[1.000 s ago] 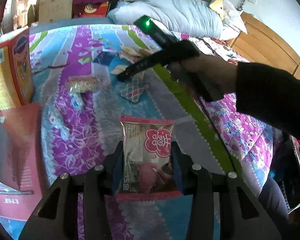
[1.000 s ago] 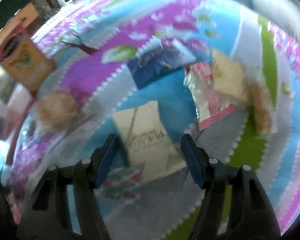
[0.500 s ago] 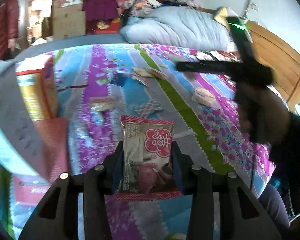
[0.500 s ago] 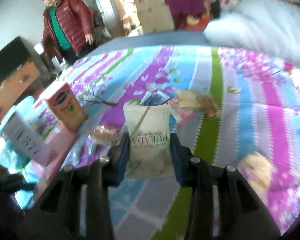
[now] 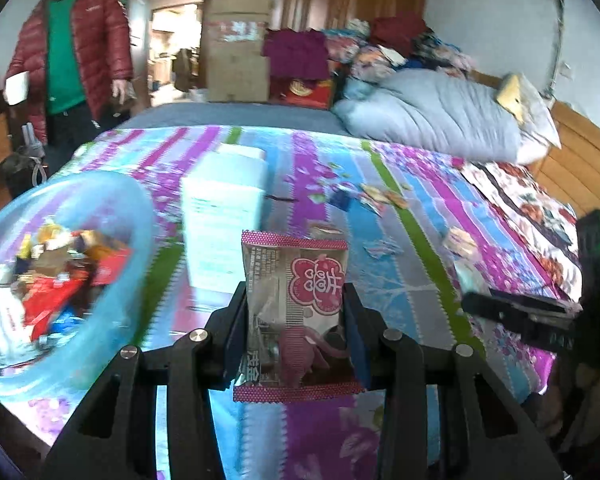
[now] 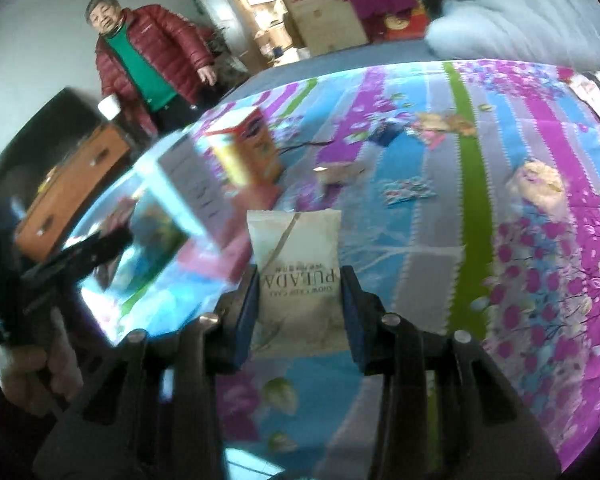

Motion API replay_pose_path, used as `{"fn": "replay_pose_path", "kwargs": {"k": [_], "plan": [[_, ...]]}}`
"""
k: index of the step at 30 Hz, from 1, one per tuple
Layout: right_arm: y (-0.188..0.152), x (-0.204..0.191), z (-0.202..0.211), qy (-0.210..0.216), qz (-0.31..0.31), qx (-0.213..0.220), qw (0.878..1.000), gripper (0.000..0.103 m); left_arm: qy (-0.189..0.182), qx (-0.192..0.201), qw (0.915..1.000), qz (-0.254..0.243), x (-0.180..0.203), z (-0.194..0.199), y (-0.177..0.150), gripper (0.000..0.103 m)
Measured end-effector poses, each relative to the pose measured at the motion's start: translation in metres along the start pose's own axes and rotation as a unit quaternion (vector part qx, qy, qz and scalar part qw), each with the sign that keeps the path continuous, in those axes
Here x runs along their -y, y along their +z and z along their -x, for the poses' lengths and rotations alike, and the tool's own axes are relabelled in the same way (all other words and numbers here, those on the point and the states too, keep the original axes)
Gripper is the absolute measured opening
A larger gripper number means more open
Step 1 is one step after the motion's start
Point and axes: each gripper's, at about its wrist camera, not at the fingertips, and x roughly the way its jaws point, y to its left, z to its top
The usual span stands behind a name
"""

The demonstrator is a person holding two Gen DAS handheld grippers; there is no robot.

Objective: Organize snacks
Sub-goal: 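Carry the pink-logo packet and white PLEADA packet with both grippers over the bowl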

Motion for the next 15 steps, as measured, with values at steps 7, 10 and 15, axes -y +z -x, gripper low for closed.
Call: {"fn": "replay_pose_path", "kwargs": {"k": [7, 10, 15], "plan": [[0.033, -0.079, -0.001, 0.028, 0.076, 0.018, 0.997, 0.040, 0.054, 0.047, 0.9965, 0.044, -0.063, 0.041, 0.025, 0.045], [0.064, -0.117, -0.007, 0.053, 0.121, 0.027, 0.991, 0.040, 0.089, 0.069, 0.9911, 0.070, -0.106, 0.060, 0.047, 0.045], [0.119, -0.188, -0.029, 0.103, 0.171, 0.028, 0.980, 0.040, 0.146, 0.082, 0.9795, 0.113, -0.182, 0.081, 0.077, 0.045]]}}
